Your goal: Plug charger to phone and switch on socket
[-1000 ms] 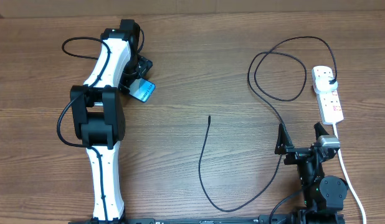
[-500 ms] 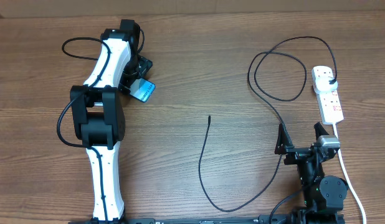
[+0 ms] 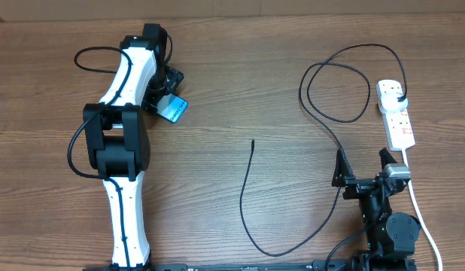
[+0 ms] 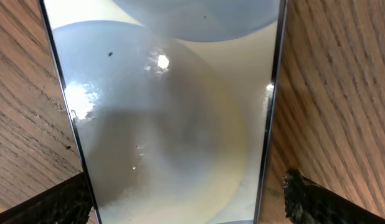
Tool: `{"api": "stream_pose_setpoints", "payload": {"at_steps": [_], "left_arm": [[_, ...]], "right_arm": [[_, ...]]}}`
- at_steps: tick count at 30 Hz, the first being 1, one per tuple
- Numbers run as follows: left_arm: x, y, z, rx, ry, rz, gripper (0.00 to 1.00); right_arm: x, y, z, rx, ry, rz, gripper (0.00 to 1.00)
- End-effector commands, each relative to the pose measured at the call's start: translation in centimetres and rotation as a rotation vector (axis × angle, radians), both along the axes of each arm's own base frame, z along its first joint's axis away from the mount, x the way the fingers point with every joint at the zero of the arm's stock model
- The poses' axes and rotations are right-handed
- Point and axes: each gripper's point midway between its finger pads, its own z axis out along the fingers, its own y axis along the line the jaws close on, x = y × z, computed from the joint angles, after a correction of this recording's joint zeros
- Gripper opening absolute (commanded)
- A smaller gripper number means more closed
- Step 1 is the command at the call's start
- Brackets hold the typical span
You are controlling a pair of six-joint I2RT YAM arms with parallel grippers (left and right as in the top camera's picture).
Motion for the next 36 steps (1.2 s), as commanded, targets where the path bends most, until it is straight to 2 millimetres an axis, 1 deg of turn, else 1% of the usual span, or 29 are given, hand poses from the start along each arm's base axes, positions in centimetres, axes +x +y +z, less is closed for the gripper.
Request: {"api": "stream_pose_setpoints", "payload": {"at_steps": [1,8,15,36], "left_arm": [[-1.1,0.7,-2.7,0.021,0.056,-0.007,1.00],[-0.1,0.6,-2.7,0.020,0.019,-0.017,1.00],[-0.3,0.5,-2.7,0.020,0.027,-0.055,1.00],[0.0,0.0,-3.1,-0.007,0.019,-0.044,1.00]], "right_arm": [[0.0,0.1,-0.2,0.006,-0.003,0.005,1.00],[0.0,0.1,-0.2,0.006,-0.003,0.005,1.00],[0.0,0.1,-0.2,0.007,-0.003,0.005,1.00],[0.0,0.1,-0.2,0.007,-0.003,0.005,1.00]]}}
